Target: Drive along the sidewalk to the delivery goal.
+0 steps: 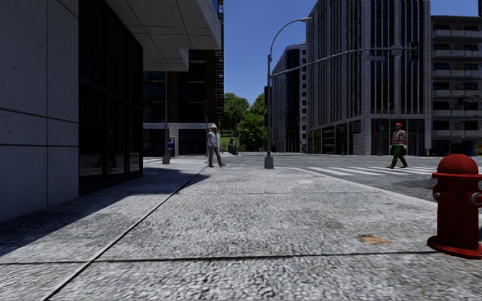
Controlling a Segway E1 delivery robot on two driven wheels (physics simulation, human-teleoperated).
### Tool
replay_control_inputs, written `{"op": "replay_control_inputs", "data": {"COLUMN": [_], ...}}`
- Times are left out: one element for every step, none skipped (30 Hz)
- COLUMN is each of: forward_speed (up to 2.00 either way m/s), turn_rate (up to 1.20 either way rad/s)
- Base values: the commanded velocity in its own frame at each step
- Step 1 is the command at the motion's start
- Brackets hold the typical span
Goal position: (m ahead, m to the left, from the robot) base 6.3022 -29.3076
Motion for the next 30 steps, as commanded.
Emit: {"op": "replay_control_inputs", "data": {"forward_speed": [2.0,2.0,2.0,2.0,2.0,2.0,2.0,2.0,2.0,2.0,2.0,2.0,2.0,2.0,2.0,2.0,2.0,2.0,2.0,2.0,2.0,2.0,2.0,2.0,2.0,2.0,1.99,1.71,1.34,1.34], "turn_rate": [0.0,0.0,0.0,0.0,0.0,0.0,0.0,0.0,0.0,0.0,0.0,0.0,0.0,0.0,0.0,0.0,0.0,0.0,0.0,0.0,0.0,0.0,0.0,0.0,0.0,0.0,0.0,0.0,0.0,0.0]}}
